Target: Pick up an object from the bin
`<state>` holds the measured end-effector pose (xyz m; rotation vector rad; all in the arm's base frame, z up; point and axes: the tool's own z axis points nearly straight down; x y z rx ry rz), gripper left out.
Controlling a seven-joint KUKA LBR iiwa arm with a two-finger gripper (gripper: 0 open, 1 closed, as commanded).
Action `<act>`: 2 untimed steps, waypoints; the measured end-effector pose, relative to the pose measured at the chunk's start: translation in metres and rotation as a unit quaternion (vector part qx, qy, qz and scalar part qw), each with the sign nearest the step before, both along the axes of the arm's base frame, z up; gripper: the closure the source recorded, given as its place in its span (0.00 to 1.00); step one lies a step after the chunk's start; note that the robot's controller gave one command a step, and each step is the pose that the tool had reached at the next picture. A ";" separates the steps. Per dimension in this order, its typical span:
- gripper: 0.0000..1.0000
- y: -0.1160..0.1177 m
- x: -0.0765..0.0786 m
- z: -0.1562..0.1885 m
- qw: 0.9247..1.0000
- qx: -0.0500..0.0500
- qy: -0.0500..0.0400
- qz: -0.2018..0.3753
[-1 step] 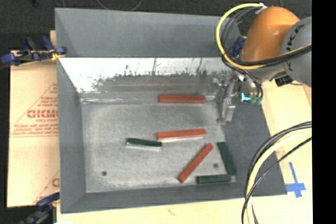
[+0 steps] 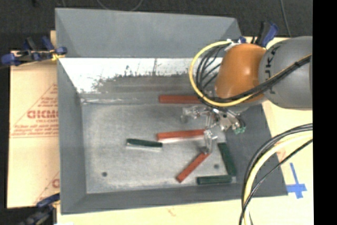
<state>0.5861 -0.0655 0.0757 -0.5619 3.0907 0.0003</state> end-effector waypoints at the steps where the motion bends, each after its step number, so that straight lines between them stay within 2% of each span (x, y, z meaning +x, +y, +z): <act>1: 1.00 -0.002 0.002 0.002 1.000 -0.001 -0.002 0.000; 2: 1.00 -0.015 -0.015 0.144 0.999 -0.002 -0.006 0.050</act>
Offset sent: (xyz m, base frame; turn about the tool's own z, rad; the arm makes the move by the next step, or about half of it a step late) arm 0.0000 0.0000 0.0000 0.0000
